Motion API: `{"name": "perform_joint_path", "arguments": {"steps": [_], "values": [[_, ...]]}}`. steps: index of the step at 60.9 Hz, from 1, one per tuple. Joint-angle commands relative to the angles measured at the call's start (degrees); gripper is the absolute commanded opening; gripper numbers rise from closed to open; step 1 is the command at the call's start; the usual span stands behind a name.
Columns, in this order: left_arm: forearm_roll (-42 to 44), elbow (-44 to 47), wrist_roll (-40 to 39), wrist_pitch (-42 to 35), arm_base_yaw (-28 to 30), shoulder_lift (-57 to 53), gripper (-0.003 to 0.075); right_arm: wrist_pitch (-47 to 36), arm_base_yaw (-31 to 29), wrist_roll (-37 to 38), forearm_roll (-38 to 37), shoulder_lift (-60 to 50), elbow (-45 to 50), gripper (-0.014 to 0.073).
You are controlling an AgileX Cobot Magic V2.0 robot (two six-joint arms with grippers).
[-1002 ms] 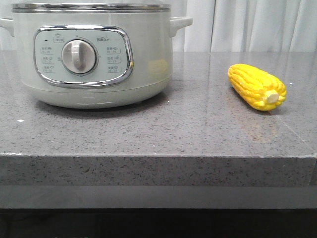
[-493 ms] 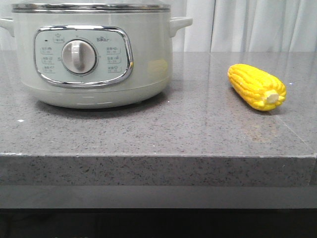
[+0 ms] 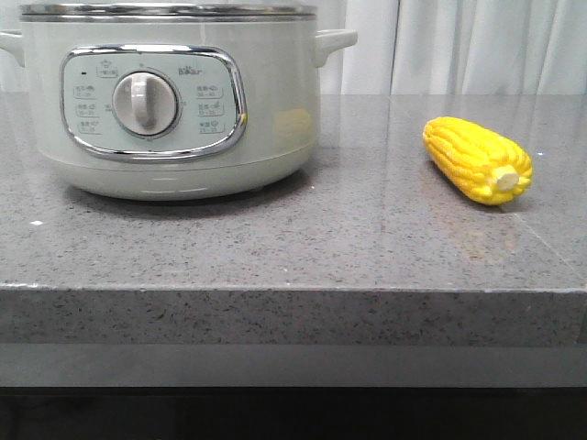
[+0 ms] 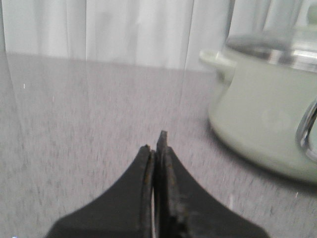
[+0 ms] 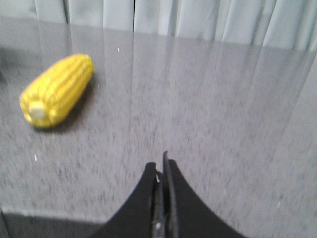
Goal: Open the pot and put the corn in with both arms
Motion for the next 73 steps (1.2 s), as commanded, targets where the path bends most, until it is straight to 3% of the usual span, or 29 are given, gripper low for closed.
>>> {"name": "perform_joint_path", "arguments": {"steps": [1,16,28,33,42,45,47,49,59,67,73], "values": [[0.68,-6.96,-0.32,-1.32,0.08,3.84,-0.0019,-1.78,-0.40,-0.02,-0.30,0.91,-7.58,-0.0068],[1.39,-22.60,-0.32,2.36,0.08,24.17,-0.0018,2.31,-0.40,-0.07,-0.61,17.59,-23.56,-0.0065],[1.39,-26.31,-0.32,-0.34,0.08,28.79,0.0017,2.64,-0.40,-0.07,-0.61,23.80,-27.01,-0.0050],[1.39,-26.31,-0.32,-0.96,0.08,28.79,0.0153,2.58,-0.40,-0.07,-0.61,23.72,-26.94,0.0065],[1.39,-26.31,-0.32,-0.30,0.08,28.79,0.0527,2.64,-0.40,-0.07,-0.61,23.72,-26.94,0.0510],[1.39,-26.31,-0.32,-0.30,0.08,28.79,0.0622,2.64,-0.40,-0.07,-0.61,23.72,-26.94,0.0612],[1.39,-26.31,-0.32,-0.73,0.08,28.79,0.0666,2.60,-0.40,-0.07,-0.61,23.72,-26.81,0.0664],[1.39,-26.21,-0.32,-1.86,0.08,28.93,0.0694,2.67,-0.40,-0.07,-0.61,23.72,-26.75,0.0658],[-4.50,-27.01,-0.32,-8.66,-0.05,31.06,0.0664,2.71,-0.40,-0.07,-0.61,23.72,-26.36,0.0633],[-4.86,-33.20,0.91,0.34,-0.05,35.83,0.0623,2.65,-0.40,-0.07,-0.61,23.72,-26.36,0.0633],[-4.86,-41.09,6.08,7.09,-0.73,42.14,0.0622,2.59,-0.40,-0.07,-0.61,23.72,-26.36,0.0633]]}}
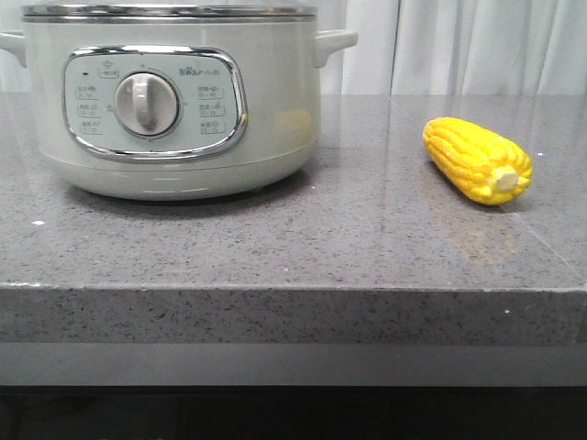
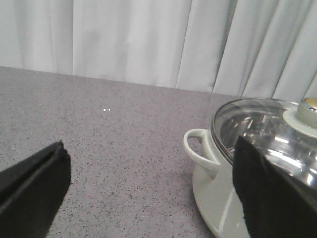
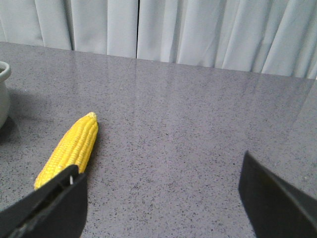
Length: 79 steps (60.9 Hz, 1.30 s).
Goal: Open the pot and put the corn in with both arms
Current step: 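Grasp the lid knob with the left gripper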
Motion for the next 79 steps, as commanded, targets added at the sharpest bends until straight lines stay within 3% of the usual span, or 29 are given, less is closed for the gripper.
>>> {"name": "perform_joint_path", "arguments": {"steps": [1,27,45,63,79], "values": [[-0.86,-7.90,4.04,1.54,-0.99,4.82,0.0622,-4.14,-0.40,-0.07,-0.61,0.76,-1.61,0.0633],[-1.39,-41.68,5.86,21.72,-17.84,34.56,0.0622,-4.03,-0.40,-0.07,-0.61,0.76,-1.61,0.0633],[-2.79,-61.72,4.55,32.17,-22.41,52.01,0.0622,-4.03,-0.40,-0.07,-0.61,0.76,-1.61,0.0633],[-2.82,-65.87,4.44,32.55,-22.30,58.05,0.0610,-3.90,-0.40,-0.07,-0.61,0.76,-1.61,0.0633],[-2.82,-65.87,4.44,32.66,-22.30,58.17,0.0406,-3.90,-0.40,-0.07,-0.61,0.76,-1.61,0.0633]]}}
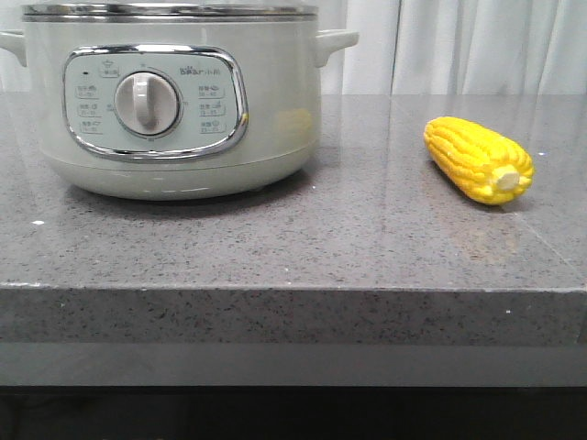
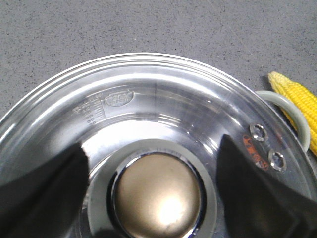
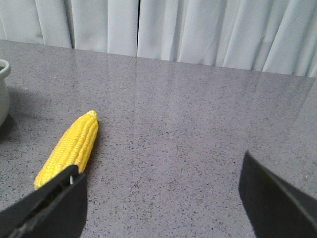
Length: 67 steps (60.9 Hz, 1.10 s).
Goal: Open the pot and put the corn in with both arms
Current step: 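Grasp the lid knob with the left gripper, then lift the glass lid off the pot with the left gripper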
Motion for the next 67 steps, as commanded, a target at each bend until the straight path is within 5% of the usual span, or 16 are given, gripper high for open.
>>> {"name": "perform_joint_path", "arguments": {"steps": [1,33,53,67], "values": [[-1.24,-2.02,-0.68,-2.97,-0.35,-2.69,0.0397,-4.24,-0.40,-0.07,-0.51,0.76,-1.61,0.0633],[-1.24,-4.24,-0.68,-2.60,-0.35,-3.39,0.0251,-4.37,-0.40,-0.07,-0.51,0.76,-1.61,0.0633],[-1.24,-10.84,-0.68,2.27,-0.35,-5.30,0.0251,-4.44,-0.40,-0.07,-0.51,0.76,-1.61,0.0633],[-1.24,-3.96,-0.31,4.33,-0.35,-11.43,0.0250,-4.44,-0.40,-0.07,-0.51,0.76,-1.61,0.0633]]}}
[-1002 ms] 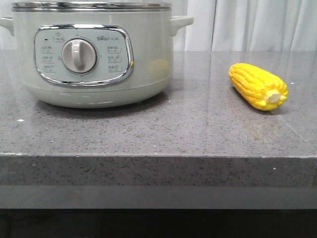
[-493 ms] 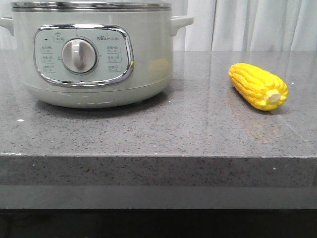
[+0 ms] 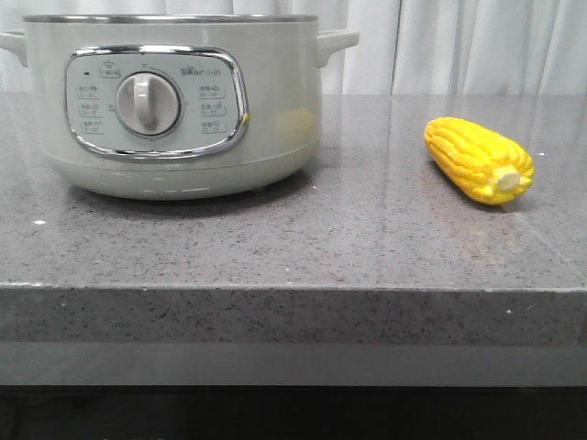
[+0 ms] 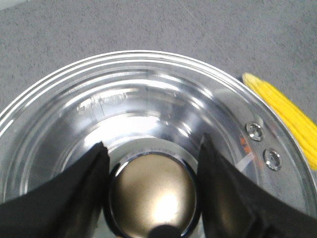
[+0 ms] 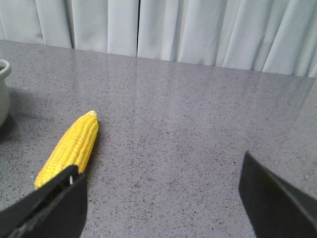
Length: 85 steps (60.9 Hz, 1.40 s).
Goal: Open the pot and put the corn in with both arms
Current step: 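Lift the glass lid off the pot with the left gripper, then grasp the yellow corn cob with the right gripper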
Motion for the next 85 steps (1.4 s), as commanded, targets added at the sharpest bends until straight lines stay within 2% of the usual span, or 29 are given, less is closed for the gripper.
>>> {"name": "perform_joint_path", "arguments": {"steps": [1,28,49,55,67,85], "values": [[-1.63,1.49,0.04,-5.38,-0.35,-6.58,0.0250,-4.44,-0.40,-0.07,-0.51,0.76,-1.61,0.0633],[-1.63,27.58,0.67,-5.93,-0.35,-32.98,0.0250,-5.27,-0.40,-0.07,-0.51,1.24,-1.61,0.0633],[-2.40,46.97,0.06,-5.82,-0.35,-51.80,0.0250,-5.81,-0.40,-0.07,-0.51,8.72,-1.61,0.0633],[-3.51,50.97,0.06,-5.94,-0.35,-56.53,0.0250,-6.19,0.01,-0.07,-0.36,12.25,-1.98,0.0633],[-5.21,56.79,0.06,-5.94,-0.35,-64.27,0.0250,-6.14,3.37,-0.07,4.45,23.52,-6.48,0.0633],[-5.21,58.25,0.06,-5.94,-0.35,-68.17,0.0250,-2.51,10.71,-0.07,10.65,46.44,-21.78,0.0633]]}}
